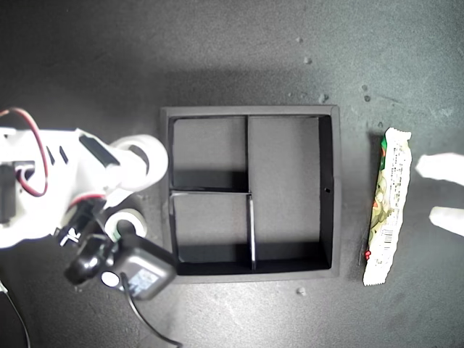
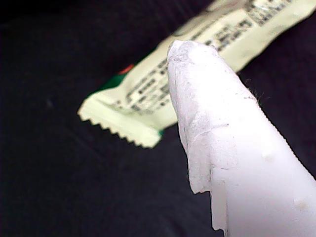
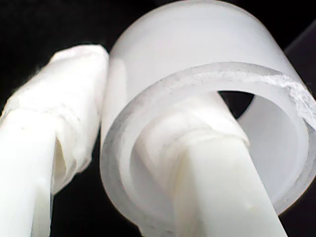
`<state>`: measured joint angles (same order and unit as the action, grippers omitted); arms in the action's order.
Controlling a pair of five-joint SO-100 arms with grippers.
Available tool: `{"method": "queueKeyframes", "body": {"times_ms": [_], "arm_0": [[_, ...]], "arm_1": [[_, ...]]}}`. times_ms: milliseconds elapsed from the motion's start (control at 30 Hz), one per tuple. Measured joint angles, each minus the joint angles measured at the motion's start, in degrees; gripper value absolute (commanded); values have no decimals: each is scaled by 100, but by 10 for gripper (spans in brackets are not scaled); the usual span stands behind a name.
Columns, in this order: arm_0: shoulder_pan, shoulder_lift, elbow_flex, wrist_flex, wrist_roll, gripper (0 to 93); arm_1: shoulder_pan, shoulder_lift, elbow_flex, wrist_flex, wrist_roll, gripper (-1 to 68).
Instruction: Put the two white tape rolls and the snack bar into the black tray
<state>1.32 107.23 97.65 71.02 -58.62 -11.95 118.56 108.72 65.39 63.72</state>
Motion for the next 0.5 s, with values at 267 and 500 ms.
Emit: {"method": "queueKeyframes", "body": {"times_ms": [267,500], "arm_0": [[-53,-237,-1055,272,255,0],[-53,-1037,-1916,457,378,0]], "arm_1": [[-650,-1626,-598,686,0,265],[-923,-2355,-642,510,0,251]]}}
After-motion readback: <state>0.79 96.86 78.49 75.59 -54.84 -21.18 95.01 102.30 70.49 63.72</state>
